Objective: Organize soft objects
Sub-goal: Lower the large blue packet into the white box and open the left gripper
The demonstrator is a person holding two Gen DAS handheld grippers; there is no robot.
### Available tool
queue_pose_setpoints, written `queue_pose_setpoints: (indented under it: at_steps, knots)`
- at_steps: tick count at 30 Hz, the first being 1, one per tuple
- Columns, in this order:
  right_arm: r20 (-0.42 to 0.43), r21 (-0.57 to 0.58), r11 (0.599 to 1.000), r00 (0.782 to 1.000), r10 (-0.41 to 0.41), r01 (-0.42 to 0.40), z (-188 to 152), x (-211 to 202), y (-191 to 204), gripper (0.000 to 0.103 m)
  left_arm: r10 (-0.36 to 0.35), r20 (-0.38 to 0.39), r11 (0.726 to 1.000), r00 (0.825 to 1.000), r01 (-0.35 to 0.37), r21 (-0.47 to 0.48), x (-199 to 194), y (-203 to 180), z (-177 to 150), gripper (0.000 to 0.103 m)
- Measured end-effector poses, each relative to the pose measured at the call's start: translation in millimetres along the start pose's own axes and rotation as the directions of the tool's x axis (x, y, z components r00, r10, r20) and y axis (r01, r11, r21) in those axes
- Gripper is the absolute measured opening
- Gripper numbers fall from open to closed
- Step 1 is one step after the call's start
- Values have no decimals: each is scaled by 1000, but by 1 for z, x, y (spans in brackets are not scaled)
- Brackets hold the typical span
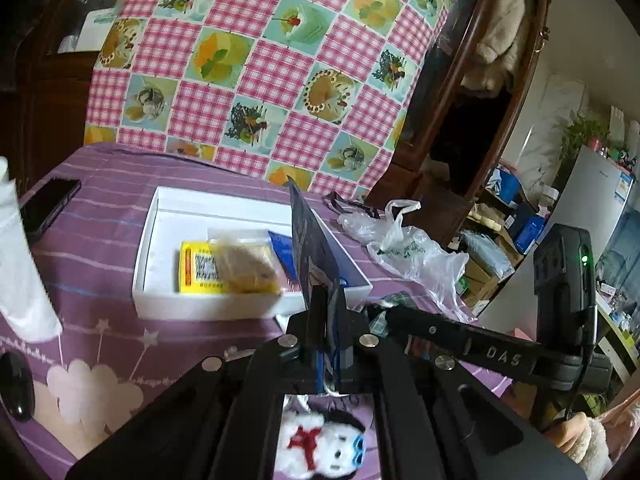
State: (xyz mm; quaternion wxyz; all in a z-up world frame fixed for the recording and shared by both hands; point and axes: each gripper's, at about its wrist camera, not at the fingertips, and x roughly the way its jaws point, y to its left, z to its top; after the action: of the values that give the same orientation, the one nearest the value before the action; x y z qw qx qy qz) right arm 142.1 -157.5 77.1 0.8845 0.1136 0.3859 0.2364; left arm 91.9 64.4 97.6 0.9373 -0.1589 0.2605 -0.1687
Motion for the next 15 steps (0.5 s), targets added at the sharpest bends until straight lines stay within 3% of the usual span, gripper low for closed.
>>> queue_pose_setpoints:
  at_steps: [7, 15]
  knots:
    - [-9, 47, 999, 1000, 12, -12, 28, 6, -16, 27, -32, -10, 998, 999, 31, -51, 25, -6, 23, 1]
    - [-7, 65, 998, 1000, 13, -12, 50, 20, -29, 27, -22, -10, 995, 1000, 21, -98, 52, 10, 36, 1]
